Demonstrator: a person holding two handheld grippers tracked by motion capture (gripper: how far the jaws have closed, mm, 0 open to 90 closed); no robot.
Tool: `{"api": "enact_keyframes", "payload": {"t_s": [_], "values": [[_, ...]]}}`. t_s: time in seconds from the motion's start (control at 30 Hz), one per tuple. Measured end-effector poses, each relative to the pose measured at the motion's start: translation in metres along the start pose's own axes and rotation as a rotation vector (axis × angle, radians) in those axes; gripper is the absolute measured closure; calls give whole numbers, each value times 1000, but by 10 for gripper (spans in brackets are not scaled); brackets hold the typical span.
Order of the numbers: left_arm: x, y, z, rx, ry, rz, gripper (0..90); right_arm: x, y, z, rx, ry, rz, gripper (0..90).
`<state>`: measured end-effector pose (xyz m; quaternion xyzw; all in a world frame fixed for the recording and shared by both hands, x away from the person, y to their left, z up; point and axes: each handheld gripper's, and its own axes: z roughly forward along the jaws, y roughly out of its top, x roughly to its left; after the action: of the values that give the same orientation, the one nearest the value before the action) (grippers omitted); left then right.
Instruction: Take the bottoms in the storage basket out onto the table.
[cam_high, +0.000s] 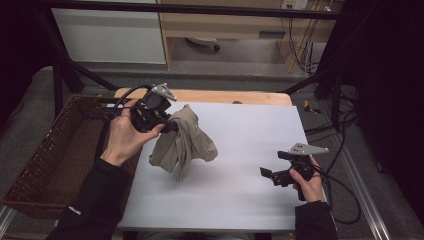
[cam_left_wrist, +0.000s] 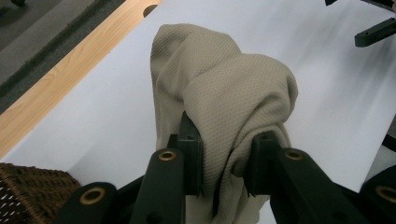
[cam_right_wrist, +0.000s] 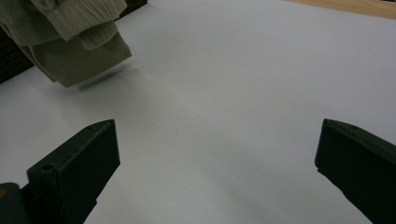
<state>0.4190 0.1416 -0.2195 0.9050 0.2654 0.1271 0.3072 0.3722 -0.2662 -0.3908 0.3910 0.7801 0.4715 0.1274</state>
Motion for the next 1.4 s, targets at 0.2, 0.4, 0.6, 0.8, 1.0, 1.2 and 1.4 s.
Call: {"api": "enact_keyframes", "payload": {"t_s": [0.2, 0.4, 0.6, 0.8, 1.0, 1.2, 1.4], "values": [[-4, -2, 15, 20, -4, 4, 713, 0, 0, 0, 0, 0, -3, 4], [-7, -4, 26, 16, -15, 10, 711, 0, 0, 1, 1, 1, -3, 4], [-11, -7, 34, 21, -19, 16, 710, 0, 0, 0, 0, 1, -4, 4], [-15, -9, 41, 30, -19, 18, 709, 0, 0, 0, 1, 1, -2, 4], [-20, -13, 49, 38, -22, 20, 706, 0, 0, 0, 1, 1, -3, 4], [-23, -16, 59, 40, -27, 19, 704, 0, 0, 0, -2, 0, -2, 4], [-26, -21, 71, 44, -42, 22, 700, 0, 0, 0, -1, 0, -3, 4]]}}
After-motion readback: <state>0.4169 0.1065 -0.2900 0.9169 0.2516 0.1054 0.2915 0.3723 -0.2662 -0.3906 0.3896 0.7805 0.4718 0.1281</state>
